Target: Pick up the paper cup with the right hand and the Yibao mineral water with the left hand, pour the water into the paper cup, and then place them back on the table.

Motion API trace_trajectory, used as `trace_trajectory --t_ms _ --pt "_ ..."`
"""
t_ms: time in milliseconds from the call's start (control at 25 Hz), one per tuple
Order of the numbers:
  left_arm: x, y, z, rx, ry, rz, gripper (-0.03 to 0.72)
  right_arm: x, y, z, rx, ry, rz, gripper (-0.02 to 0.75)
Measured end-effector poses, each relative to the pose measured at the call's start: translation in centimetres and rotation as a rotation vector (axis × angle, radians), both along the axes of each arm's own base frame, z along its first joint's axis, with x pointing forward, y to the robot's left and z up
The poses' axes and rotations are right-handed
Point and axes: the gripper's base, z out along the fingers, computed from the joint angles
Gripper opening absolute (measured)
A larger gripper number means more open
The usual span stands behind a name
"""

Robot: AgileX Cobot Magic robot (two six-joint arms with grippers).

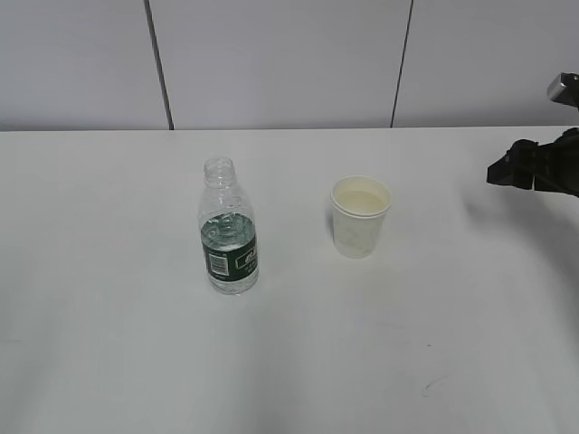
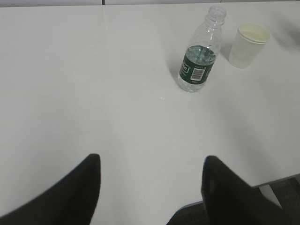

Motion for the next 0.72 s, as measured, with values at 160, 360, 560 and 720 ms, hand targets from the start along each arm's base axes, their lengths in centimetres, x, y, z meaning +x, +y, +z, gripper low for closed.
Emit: trace_trajectory --t_ms 160,360,560,720 --pt "0.00 0.00 0.00 0.000 0.000 0.000 0.428 0.00 0.00 0.00 0.000 0.000 0.000 0.593" --pt "0.00 0.00 0.00 0.000 0.000 0.000 0.428 0.00 0.00 0.00 -0.007 -0.002 0.007 0.593" --pt "0.00 0.00 0.00 0.000 0.000 0.000 0.428 0.33 0.08 0.39 -0.055 -0.070 0.061 0.593" --pt "0.00 -0.01 0.00 -0.001 0.000 0.000 0.428 0.13 0.20 0.44 -0.054 -0.121 0.030 0.593"
